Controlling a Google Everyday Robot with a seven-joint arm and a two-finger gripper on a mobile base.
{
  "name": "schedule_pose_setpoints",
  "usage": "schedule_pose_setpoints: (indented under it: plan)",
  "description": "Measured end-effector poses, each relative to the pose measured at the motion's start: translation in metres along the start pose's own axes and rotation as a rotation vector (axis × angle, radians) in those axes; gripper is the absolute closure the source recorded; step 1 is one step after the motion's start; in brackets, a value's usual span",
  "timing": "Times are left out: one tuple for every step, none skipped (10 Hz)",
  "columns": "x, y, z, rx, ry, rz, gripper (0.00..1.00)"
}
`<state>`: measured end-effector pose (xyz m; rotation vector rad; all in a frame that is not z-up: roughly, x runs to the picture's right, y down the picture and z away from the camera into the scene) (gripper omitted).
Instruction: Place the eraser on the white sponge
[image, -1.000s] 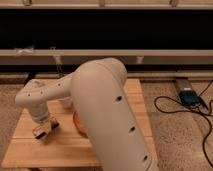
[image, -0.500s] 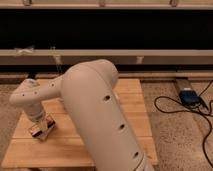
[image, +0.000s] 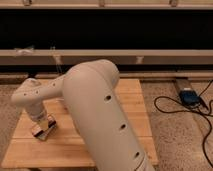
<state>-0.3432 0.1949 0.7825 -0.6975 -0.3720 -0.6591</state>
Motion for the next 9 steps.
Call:
schedule_pose_setpoints:
  plan:
    - [0.0, 0.001, -0.002, 0.003, -0.005, 0.0, 0.2]
    - [0.002, 0.005, -0.007, 0.012, -0.011, 0.002, 0.2]
    - [0.004, 0.009, -0.017, 0.024, -0.014, 0.005, 0.2]
    - [0.008, 0.013, -0.029, 0.04, -0.016, 0.01, 0.2]
    - [0.012, 0.018, -0.039, 0.053, -0.017, 0.015, 0.2]
    - [0.02, 0.025, -0.055, 0.07, -0.019, 0.025, 0.2]
    - [0.025, 0.03, -0.061, 0.075, -0.02, 0.033, 0.2]
    - [0.024, 0.03, -0.061, 0.074, -0.022, 0.031, 0.2]
    - [0.022, 0.029, -0.061, 0.075, -0.023, 0.027, 0.2]
